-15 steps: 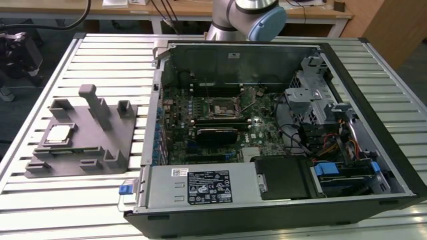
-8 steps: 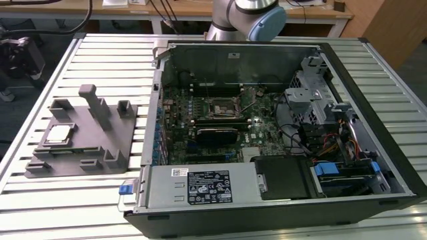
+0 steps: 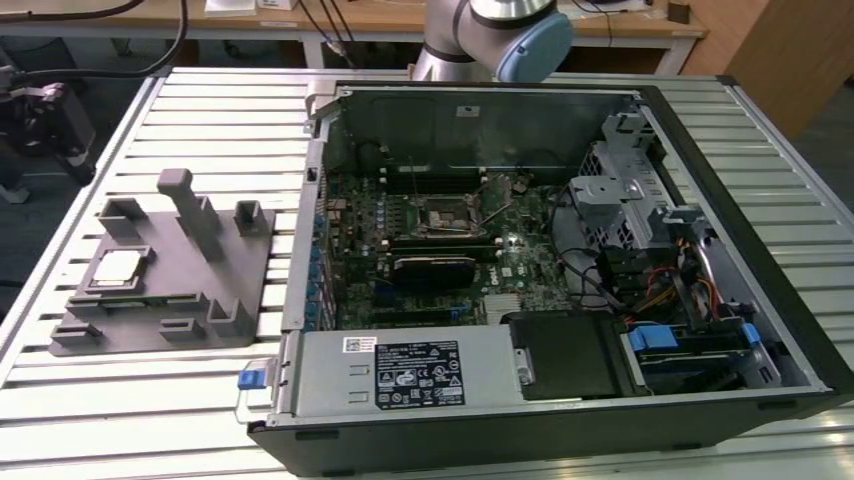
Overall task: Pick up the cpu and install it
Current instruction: 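Pick up the cpu and move it towards the insertion slot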
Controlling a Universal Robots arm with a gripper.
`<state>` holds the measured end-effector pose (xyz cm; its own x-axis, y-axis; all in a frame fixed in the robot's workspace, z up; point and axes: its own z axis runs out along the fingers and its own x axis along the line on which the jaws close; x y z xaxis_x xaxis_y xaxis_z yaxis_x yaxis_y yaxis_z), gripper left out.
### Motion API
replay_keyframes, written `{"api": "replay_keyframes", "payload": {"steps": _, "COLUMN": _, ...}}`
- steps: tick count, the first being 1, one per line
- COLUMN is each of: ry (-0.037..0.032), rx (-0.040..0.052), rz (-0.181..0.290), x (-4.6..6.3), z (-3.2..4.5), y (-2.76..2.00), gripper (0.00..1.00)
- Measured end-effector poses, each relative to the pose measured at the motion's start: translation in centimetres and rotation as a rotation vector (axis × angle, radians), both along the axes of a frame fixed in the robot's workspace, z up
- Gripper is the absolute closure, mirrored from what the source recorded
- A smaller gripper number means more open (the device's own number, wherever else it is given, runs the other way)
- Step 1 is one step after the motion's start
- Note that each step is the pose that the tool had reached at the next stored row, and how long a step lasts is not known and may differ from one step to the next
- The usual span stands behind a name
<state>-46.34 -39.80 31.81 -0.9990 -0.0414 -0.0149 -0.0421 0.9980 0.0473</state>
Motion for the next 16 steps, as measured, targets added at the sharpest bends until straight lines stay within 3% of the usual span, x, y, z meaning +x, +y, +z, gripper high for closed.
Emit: {"api": "replay_keyframes", "payload": {"steps": 16, "ry": -0.0002, "rx": -0.0002, "rz": 0.000, "x": 0.0, "z": -1.63, "y": -0.28, "gripper": 0.30}}
